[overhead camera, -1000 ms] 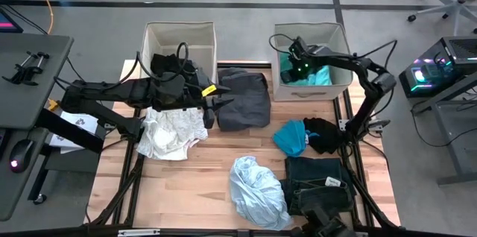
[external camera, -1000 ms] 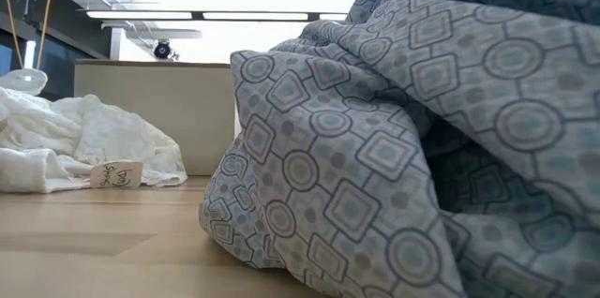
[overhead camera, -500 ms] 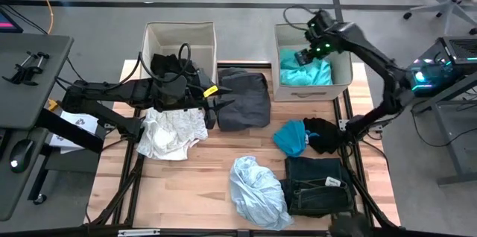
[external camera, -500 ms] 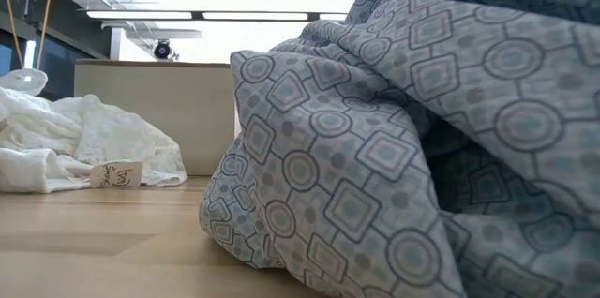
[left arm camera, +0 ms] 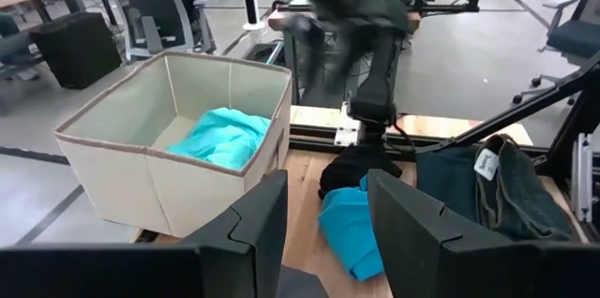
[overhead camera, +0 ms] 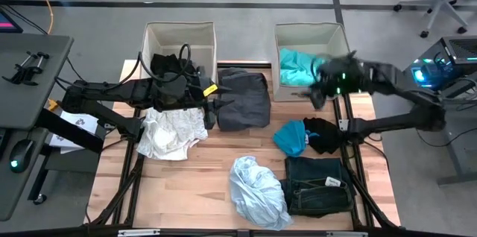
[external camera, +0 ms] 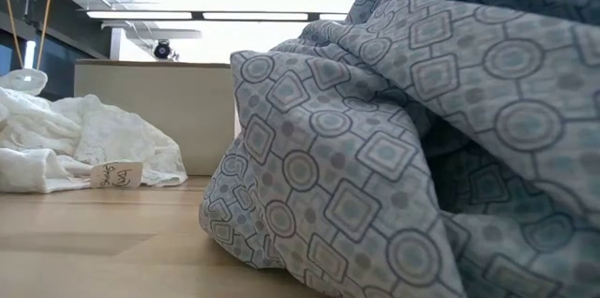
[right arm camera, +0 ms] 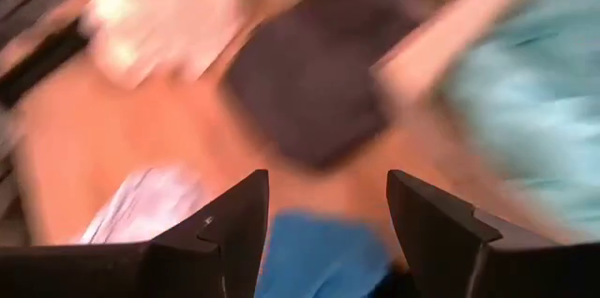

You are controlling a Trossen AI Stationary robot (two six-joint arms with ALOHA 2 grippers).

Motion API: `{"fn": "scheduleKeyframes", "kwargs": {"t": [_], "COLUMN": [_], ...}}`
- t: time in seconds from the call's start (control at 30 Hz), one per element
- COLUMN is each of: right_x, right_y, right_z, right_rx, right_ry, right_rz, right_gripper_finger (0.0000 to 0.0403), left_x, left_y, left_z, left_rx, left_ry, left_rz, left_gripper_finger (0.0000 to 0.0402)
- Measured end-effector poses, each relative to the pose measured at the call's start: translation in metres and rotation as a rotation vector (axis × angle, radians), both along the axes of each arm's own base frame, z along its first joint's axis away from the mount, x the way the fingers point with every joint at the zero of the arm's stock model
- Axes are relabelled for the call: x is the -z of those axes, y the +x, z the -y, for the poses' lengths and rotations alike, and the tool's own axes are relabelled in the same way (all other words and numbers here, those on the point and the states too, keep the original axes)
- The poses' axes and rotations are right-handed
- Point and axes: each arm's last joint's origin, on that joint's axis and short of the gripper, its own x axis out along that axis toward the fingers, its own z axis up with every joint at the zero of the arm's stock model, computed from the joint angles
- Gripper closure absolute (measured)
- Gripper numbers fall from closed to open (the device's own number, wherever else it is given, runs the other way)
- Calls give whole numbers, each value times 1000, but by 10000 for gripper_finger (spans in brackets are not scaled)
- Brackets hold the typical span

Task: Sort clothes
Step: Put the blue shorts into the right laundry organizer

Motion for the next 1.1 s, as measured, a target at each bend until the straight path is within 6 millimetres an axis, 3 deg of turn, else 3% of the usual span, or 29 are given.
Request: {"fn": "scheduleKeyframes", "kwargs": {"t": [0.13,0.3,0.5,0.77,0.9,1.1], "right_x": [41,104,166,214,236,248], "right_y": [12,35,53,71,80,86], "right_z": [-29,-54,-55,-46,-46,-47], "right_rx": [-266,-406,-383,-350,-331,-290], "right_ry": [130,222,212,-61,-76,-39], "right_rz": [-29,-96,-220,-474,-569,-608], "right_gripper_finger": [196,196,196,201,242,375], "left_x": [0,0,0,3,6,9], "left_y": [0,0,0,4,8,11], "left_z": [-4,-10,-11,-10,-10,-8], "left_rx": [-9,-32,-40,-48,-55,-36], "left_ry": [17,14,-2,-31,-59,-97], "left_rz": [-5,-5,-1,-2,-5,-8], "left_gripper_finger": [268,268,268,268,268,268]}}
